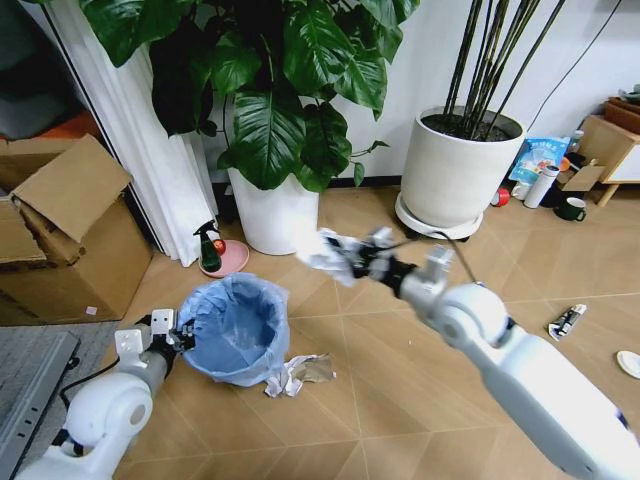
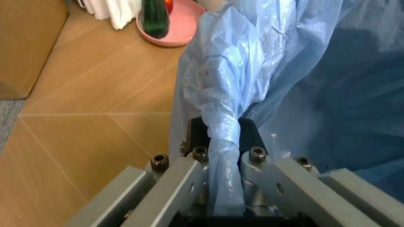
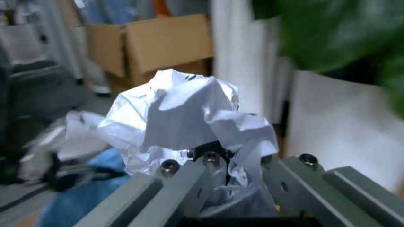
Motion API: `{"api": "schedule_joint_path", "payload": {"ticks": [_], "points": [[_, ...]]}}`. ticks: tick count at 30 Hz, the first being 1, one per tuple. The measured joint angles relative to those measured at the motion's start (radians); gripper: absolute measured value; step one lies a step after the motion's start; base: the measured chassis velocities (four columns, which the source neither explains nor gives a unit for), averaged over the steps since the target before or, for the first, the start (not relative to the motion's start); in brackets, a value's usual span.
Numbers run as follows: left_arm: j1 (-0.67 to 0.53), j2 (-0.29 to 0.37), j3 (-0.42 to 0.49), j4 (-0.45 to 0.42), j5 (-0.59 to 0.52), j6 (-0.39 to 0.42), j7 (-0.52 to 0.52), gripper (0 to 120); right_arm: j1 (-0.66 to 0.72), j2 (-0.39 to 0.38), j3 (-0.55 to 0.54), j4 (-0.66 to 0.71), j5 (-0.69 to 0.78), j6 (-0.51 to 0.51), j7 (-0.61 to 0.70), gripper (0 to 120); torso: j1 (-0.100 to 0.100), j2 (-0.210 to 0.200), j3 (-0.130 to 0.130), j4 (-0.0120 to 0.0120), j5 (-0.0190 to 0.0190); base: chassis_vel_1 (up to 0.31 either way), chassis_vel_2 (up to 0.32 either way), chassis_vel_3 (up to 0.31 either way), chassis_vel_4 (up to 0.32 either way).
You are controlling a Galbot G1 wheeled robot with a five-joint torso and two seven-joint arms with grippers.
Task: Pick up the trash bin and place the garbage on the floor into it.
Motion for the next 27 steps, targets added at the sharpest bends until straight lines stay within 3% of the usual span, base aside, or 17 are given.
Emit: {"api": "schedule_joint_path", "payload": {"ticks": [12, 18, 20, 27], "points": [[-0.055, 0.015, 0.013, 0.033, -0.023, 0.01, 0.006, 0, 0.119, 0.067, -0.22, -0.073, 0.034, -0.006, 0.018, 0, 0.0, 0.0, 0.0, -0.0004, 0.0, 0.0, 0.0, 0.0, 0.0], [-0.047, 0.016, 0.011, 0.032, -0.022, 0.01, 0.011, 0, 0.146, 0.119, -0.276, -0.115, 0.029, -0.024, 0.031, 15, 0.0, 0.0, 0.0, -0.0001, 0.0, 0.0, 0.0, 0.0, 0.0], [-0.043, 0.018, 0.008, 0.027, -0.019, 0.009, 0.013, 0, 0.163, 0.17, -0.306, -0.141, 0.024, -0.03, 0.072, 30, 0.0, 0.0, 0.0, 0.0, 0.0001, 0.0, 0.0, 0.0, 0.0], [-0.044, 0.024, -0.003, 0.025, -0.017, 0.004, 0.019, 0, 0.166, 0.173, -0.311, -0.158, 0.012, -0.032, 0.084, 51, 0.0, 0.0, 0.0, -0.0003, 0.0002, 0.0, 0.0, 0.0, 0.0]]}}
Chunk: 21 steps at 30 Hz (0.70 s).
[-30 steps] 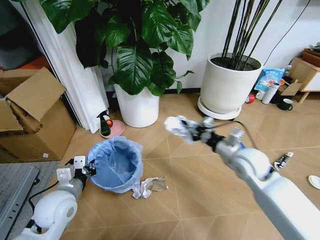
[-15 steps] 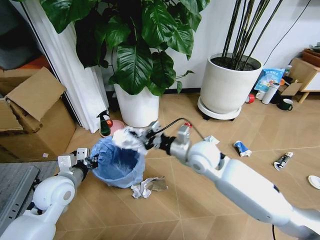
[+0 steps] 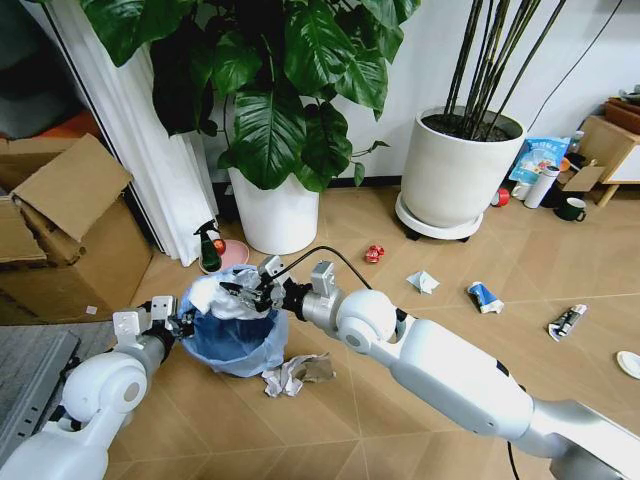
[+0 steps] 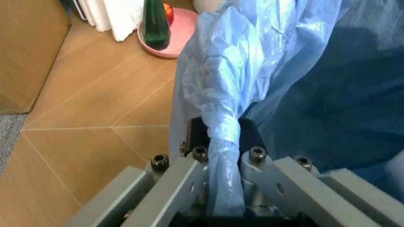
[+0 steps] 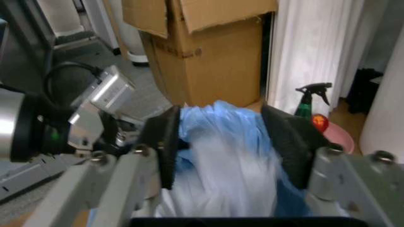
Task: Pick up the trash bin and place the garbage on the floor into it.
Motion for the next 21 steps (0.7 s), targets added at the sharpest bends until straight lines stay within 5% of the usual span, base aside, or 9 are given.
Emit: {"api": "schedule_joint_path", "payload": {"ticks": [12, 21], "points": [[-0.006, -0.02, -0.014, 0.007, 0.027, -0.016, -0.002, 0, -0.011, 0.005, 0.084, 0.026, 0.04, -0.007, 0.079, 97, 0.0, 0.0, 0.0, 0.0004, 0.0002, 0.0, 0.0, 0.0, 0.0], [0.021, -0.045, -0.075, 0.001, 0.046, -0.027, -0.01, 0, -0.075, -0.139, 0.243, 0.027, 0.035, -0.058, 0.003, 100, 0.0, 0.0, 0.0, -0.0001, 0.0004, 0.0, 0.0, 0.0, 0.0]]}}
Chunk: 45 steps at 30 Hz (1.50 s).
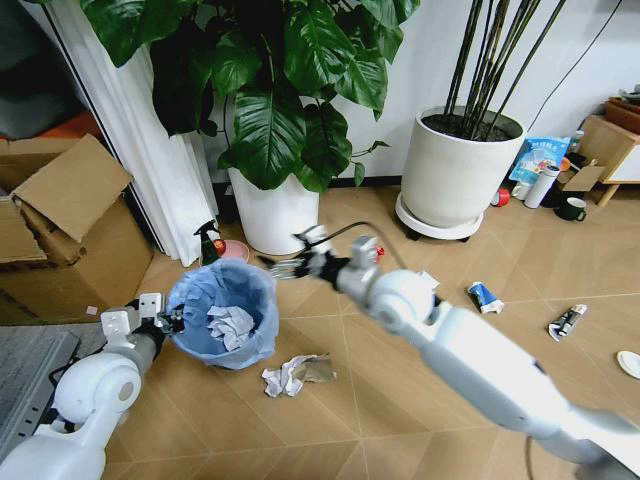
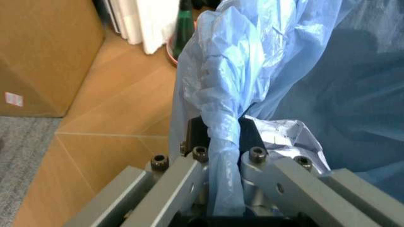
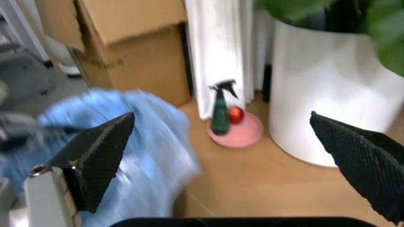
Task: Pick up the trash bin and place the garbage on the floor into it.
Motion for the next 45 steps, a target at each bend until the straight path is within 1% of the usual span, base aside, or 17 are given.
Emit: {"api": "schedule_joint_path", "payload": {"ticks": [1, 3, 5, 6, 10, 12, 15, 19, 20, 21, 22, 23, 25, 26, 29, 33, 45], "points": [[0.0, 0.0, 0.0, 0.0, 0.0, 0.0, 0.0, 0, 0.0, 0.0, 0.0, 0.0, 0.0, 0.0, 0.0, 100, 0.0, 0.0, 0.0, 0.0, 0.0, 0.0, 0.0, 0.0, 0.0], [0.006, -0.005, -0.018, -0.006, 0.001, -0.001, -0.006, 0, -0.03, -0.039, 0.032, -0.056, -0.05, 0.009, -0.116, 100, 0.0, 0.0, 0.0, 0.0, -0.0001, 0.0, 0.0, 0.0, 0.0], [0.007, -0.007, -0.03, -0.012, 0.001, -0.002, -0.009, 0, -0.051, -0.05, 0.04, -0.123, -0.126, 0.015, -0.2, 100, 0.0, 0.0, 0.0, 0.0, 0.0, 0.0, 0.0, 0.0, 0.0], [0.007, -0.007, -0.03, -0.012, 0.001, -0.002, -0.009, 0, -0.051, -0.05, 0.04, -0.123, -0.126, 0.015, -0.2, 100, 0.0, 0.0, 0.0, 0.0, 0.0, 0.0, 0.0, 0.0, 0.0], [0.011, -0.005, -0.043, -0.025, 0.001, -0.003, -0.012, 0, -0.071, -0.031, -0.017, -0.277, -0.233, 0.051, -0.324, 100, 0.0, 0.0, 0.0, 0.0003, 0.0001, 0.0, 0.0, 0.0, 0.0], [0.012, -0.004, -0.045, -0.027, 0.001, -0.003, -0.012, 0, -0.071, -0.024, -0.031, -0.306, -0.254, 0.068, -0.343, 100, 0.0, 0.0, 0.0, 0.0001, 0.0001, 0.0, 0.0, 0.0, 0.0], [0.009, -0.006, -0.047, -0.037, 0.002, -0.004, -0.012, 0, -0.057, 0.026, -0.1, -0.429, -0.352, 0.135, -0.434, 100, 0.0, 0.0, 0.0, 0.0001, 0.0, 0.0, 0.0, 0.0, 0.0], [0.007, -0.007, -0.053, -0.043, 0.002, -0.004, -0.013, 0, -0.037, 0.073, -0.142, -0.512, -0.407, 0.175, -0.478, 100, 0.0, 0.0, 0.0, 0.0, -0.0003, 0.0, 0.0, 0.0, 0.0], [0.007, -0.007, -0.057, -0.048, 0.001, -0.004, -0.015, 0, -0.025, 0.115, -0.159, -0.571, -0.449, 0.194, -0.51, 100, 0.0, 0.0, 0.0, 0.0001, -0.0005, 0.0, 0.0, 0.0, 0.0], [0.013, -0.006, -0.064, -0.056, -0.004, -0.004, -0.015, 0, -0.01, 0.188, -0.179, -0.665, -0.502, 0.208, -0.544, 100, 0.0, 0.0, 0.0, 0.0003, 0.0, 0.0, 0.0, 0.0, 0.0], [0.013, -0.006, -0.064, -0.056, -0.004, -0.004, -0.015, 0, -0.01, 0.188, -0.179, -0.665, -0.502, 0.208, -0.544, 100, 0.0, 0.0, 0.0, 0.0003, 0.0, 0.0, 0.0, 0.0, 0.0], [0.019, -0.004, -0.067, -0.061, -0.005, -0.004, -0.017, 0, 0.0, 0.231, -0.187, -0.717, -0.526, 0.22, -0.558, 100, 0.0, 0.0, 0.0, 0.0005, 0.0001, 0.0, 0.0, 0.0, 0.0], [0.029, -0.002, -0.069, -0.07, -0.006, -0.004, -0.019, 0, 0.013, 0.28, -0.192, -0.8, -0.571, 0.241, -0.579, 100, 0.0, 0.0, 0.0, 0.0007, -0.0005, 0.0, 0.0, 0.0, 0.0], [0.029, -0.002, -0.069, -0.07, -0.006, -0.004, -0.019, 0, 0.013, 0.28, -0.192, -0.8, -0.571, 0.241, -0.579, 100, 0.0, 0.0, 0.0, 0.0007, -0.0005, 0.0, 0.0, 0.0, 0.0], [0.038, 0.001, -0.068, -0.082, -0.008, -0.004, -0.02, 0, 0.021, 0.332, -0.199, -0.9, -0.624, 0.265, -0.602, 100, 0.0, 0.0, 0.0, 0.0005, -0.0003, 0.0, 0.0, 0.0, 0.0], [0.038, 0.004, -0.063, -0.088, -0.01, -0.004, -0.02, 0, 0.021, 0.358, -0.186, -0.97, -0.648, 0.281, -0.603, 100, 0.0, 0.0, 0.0, -0.0001, -0.0005, 0.0, 0.0, 0.0, 0.0], [0.042, 0.006, -0.052, -0.101, -0.011, -0.006, -0.02, 0, 0.021, 0.413, -0.151, -1.1, -0.673, 0.313, -0.58, 100, 0.0, 0.0, 0.0, 0.0003, -0.0004, 0.0, 0.0, 0.0, 0.0]]}}
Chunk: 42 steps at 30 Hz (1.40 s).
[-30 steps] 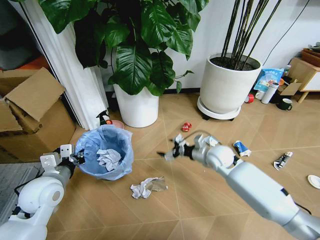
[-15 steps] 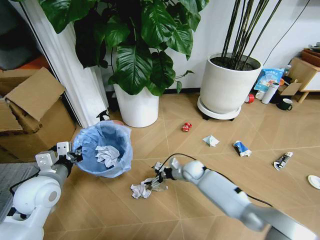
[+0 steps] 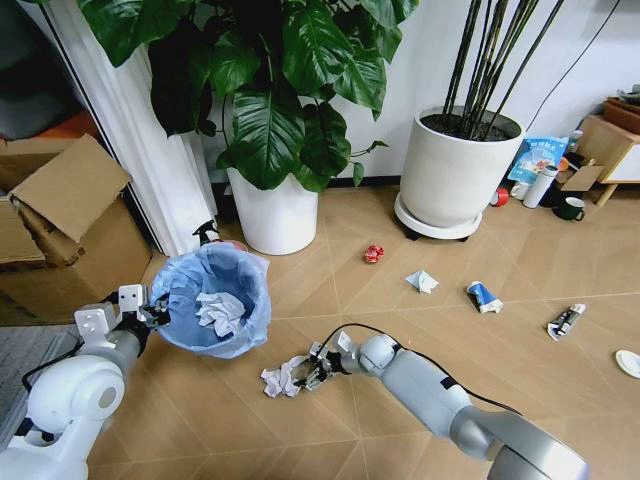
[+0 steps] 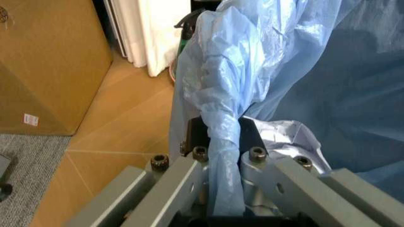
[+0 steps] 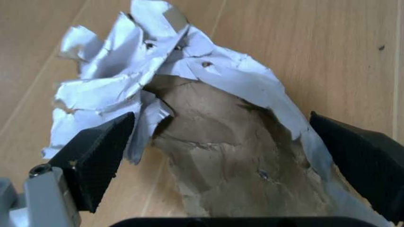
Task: Pick up the trash bin and place the garbage on the floor into it.
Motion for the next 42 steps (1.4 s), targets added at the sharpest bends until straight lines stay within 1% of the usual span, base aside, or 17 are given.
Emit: {"api": "schedule_joint_path", "payload": {"ticks": [2, 5, 8, 9, 10, 14, 15, 17, 18, 19, 22, 24, 27, 28, 31, 37, 42], "points": [[0.0, 0.002, 0.001, -0.002, -0.001, -0.001, 0.0, 0, 0.004, 0.018, 0.012, -0.032, -0.017, 0.013, 0.009, 100, 0.0, 0.0, 0.0, -0.0001, 0.0, 0.0, 0.0, 0.0, 0.0], [-0.001, 0.005, 0.003, -0.004, -0.001, -0.001, 0.001, 0, 0.01, 0.032, 0.021, -0.061, -0.03, 0.025, 0.018, 94, 0.0, 0.0, 0.0, 0.0, 0.0, 0.0, 0.0, 0.0, 0.0], [0.001, 0.006, 0.003, -0.008, -0.001, -0.001, 0.003, 0, 0.019, 0.053, 0.033, -0.106, -0.049, 0.036, 0.033, 82, 0.0, 0.0, 0.0, -0.0002, 0.0, 0.0, 0.0, 0.0, 0.0], [0.002, 0.005, 0.004, -0.009, -0.001, -0.001, 0.003, 0, 0.021, 0.058, 0.04, -0.112, -0.054, 0.036, 0.034, 75, 0.0, 0.0, 0.0, -0.0001, 0.0, 0.0, 0.0, 0.0, 0.0], [0.002, 0.005, 0.004, -0.009, -0.001, -0.001, 0.003, 0, 0.021, 0.058, 0.04, -0.112, -0.054, 0.036, 0.034, 75, 0.0, 0.0, 0.0, -0.0001, 0.0, 0.0, 0.0, 0.0, 0.0], [0.003, 0.003, 0.009, -0.009, 0.0, -0.001, 0.003, 0, 0.018, 0.062, 0.052, -0.116, -0.057, 0.038, 0.035, 57, 0.0, 0.0, 0.0, -0.0002, 0.0, 0.0, 0.0, 0.0, 0.0], [0.003, 0.003, 0.009, -0.009, 0.0, -0.001, 0.003, 0, 0.018, 0.062, 0.052, -0.116, -0.057, 0.038, 0.035, 57, 0.0, 0.0, 0.0, -0.0002, 0.0, 0.0, 0.0, 0.0, 0.0], [0.002, 0.003, 0.011, -0.009, 0.0, -0.002, 0.003, 0, 0.015, 0.063, 0.059, -0.118, -0.057, 0.04, 0.036, 51, 0.0, 0.0, 0.0, -0.0002, 0.0, 0.0, 0.0, 0.0, 0.0], [0.001, 0.003, 0.012, -0.009, 0.001, -0.002, 0.003, 0, 0.013, 0.064, 0.063, -0.119, -0.057, 0.042, 0.038, 43, 0.0, 0.0, 0.0, -0.0002, 0.0, 0.0, 0.0, 0.0, 0.0], [0.001, 0.003, 0.012, -0.009, 0.001, -0.002, 0.003, 0, 0.013, 0.064, 0.063, -0.119, -0.057, 0.042, 0.038, 43, 0.0, 0.0, 0.0, -0.0002, 0.0, 0.0, 0.0, 0.0, 0.0], [0.0, 0.006, 0.012, -0.008, 0.001, -0.003, 0.003, 0, 0.009, 0.066, 0.074, -0.119, -0.057, 0.043, 0.041, 29, 0.0, 0.0, 0.0, -0.0002, 0.0001, 0.0, 0.0, 0.0, 0.0], [0.0, 0.006, 0.012, -0.008, 0.001, -0.003, 0.003, 0, 0.008, 0.067, 0.076, -0.119, -0.057, 0.043, 0.042, 25, 0.0, 0.0, 0.0, -0.0002, 0.0001, 0.0, 0.0, 0.0, 0.0], [0.002, 0.005, 0.012, -0.008, 0.001, -0.004, 0.004, 0, -0.001, 0.065, 0.083, -0.109, -0.057, 0.043, 0.048, 11, 0.0, 0.0, 0.0, 0.0, 0.0003, 0.0, 0.0, 0.0, 0.0], [0.002, 0.005, 0.012, -0.008, 0.001, -0.004, 0.004, 0, -0.001, 0.065, 0.083, -0.109, -0.057, 0.043, 0.048, 11, 0.0, 0.0, 0.0, 0.0, 0.0003, 0.0, 0.0, 0.0, 0.0], [0.004, 0.002, 0.012, -0.009, 0.001, -0.004, 0.004, 0, -0.009, 0.065, 0.09, -0.102, -0.055, 0.044, 0.064, 0, 0.0, 0.0, 0.0, 0.0, 0.0003, 0.0, 0.0, 0.0, 0.0], [0.01, 0.001, 0.007, -0.015, 0.002, -0.005, 0.005, 0, -0.027, 0.057, 0.116, -0.069, -0.043, 0.047, 0.101, 0, 0.0, 0.0, 0.0, 0.0, 0.0002, 0.0, 0.0, 0.0, 0.0], [0.017, 0.001, 0.003, -0.025, 0.002, -0.006, 0.005, 0, -0.052, 0.026, 0.155, 0.034, 0.008, 0.023, 0.153, 0, 0.0, 0.0, 0.0, 0.0, 0.0003, 0.0, 0.0, 0.0, 0.0]]}}
